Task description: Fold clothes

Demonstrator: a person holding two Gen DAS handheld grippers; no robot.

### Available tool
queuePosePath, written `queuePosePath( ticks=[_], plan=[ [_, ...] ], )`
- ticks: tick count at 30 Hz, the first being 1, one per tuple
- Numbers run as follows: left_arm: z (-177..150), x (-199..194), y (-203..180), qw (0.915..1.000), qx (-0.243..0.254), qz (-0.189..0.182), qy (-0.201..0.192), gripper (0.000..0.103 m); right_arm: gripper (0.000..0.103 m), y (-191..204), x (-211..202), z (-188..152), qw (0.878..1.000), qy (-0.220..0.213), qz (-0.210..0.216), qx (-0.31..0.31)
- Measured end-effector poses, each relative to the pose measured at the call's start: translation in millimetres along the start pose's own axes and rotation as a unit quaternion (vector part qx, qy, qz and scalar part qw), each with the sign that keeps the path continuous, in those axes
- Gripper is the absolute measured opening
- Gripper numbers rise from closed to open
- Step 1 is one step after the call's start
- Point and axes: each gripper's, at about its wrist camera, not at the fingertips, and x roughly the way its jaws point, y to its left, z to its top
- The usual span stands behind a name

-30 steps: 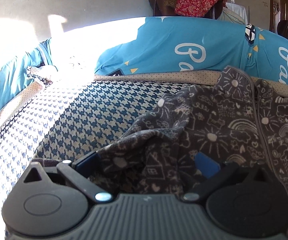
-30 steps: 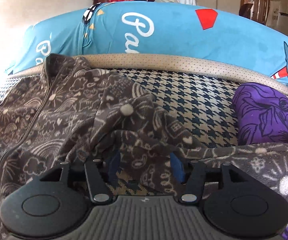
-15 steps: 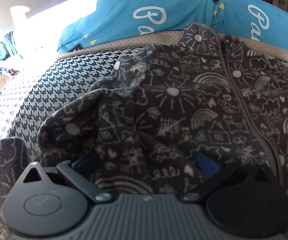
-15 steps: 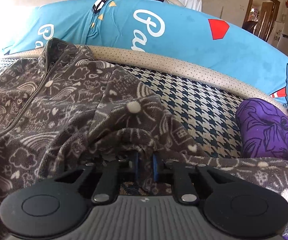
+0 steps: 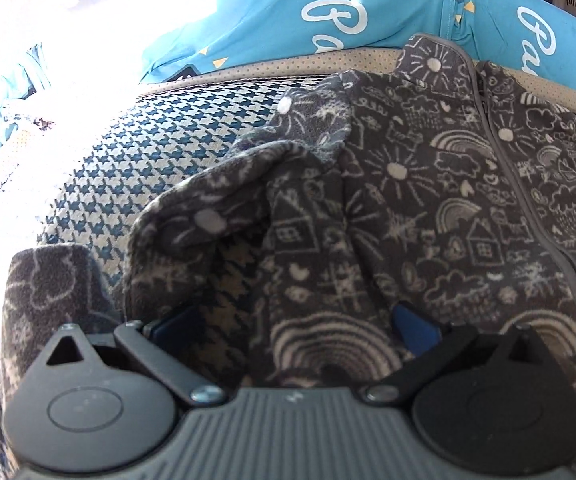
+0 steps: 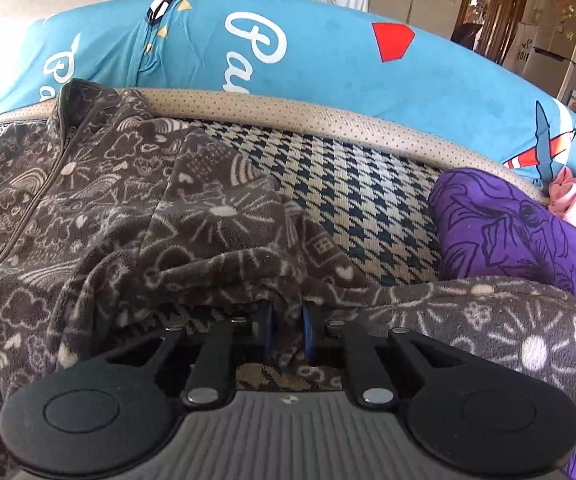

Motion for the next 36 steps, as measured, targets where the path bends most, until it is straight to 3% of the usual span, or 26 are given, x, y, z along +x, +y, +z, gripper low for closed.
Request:
queuePosePath(
  ticks=[5,9,15,19,25,36],
  plan=[
    [-7,-13,14,0.9991,-0.022,-0.037,-0.006,0.103,0.02,-2,-15,-2,0.999,0.007,-0.003,0.031],
    [-18,-26,14,0.9974,-0.036,-0.059,-0.017,0.103,0.022,0,-34,-5,0.998,-0.004,0.03,0.06],
    [-36,-40,5,0.9962,-0.024,-0.078,-0.031,0.103,0.023,17,-56,-10,0.996,-0.026,0.049,0.068],
    [-48,-45,-4,0.9958,-0.001,-0.083,-0.039,0.103,0.025,28,-72,-13,0.992,-0.048,0.087,0.08],
    [-56,-53,1,0.9962,-0.004,-0.07,-0.051,0.103,0.025,63,-93,-25,0.984,-0.068,0.149,0.071],
    [-65,-43,30,0.999,-0.033,-0.028,-0.013,0.103,0.026,153,-110,-59,0.969,-0.04,0.243,-0.004]
  ],
)
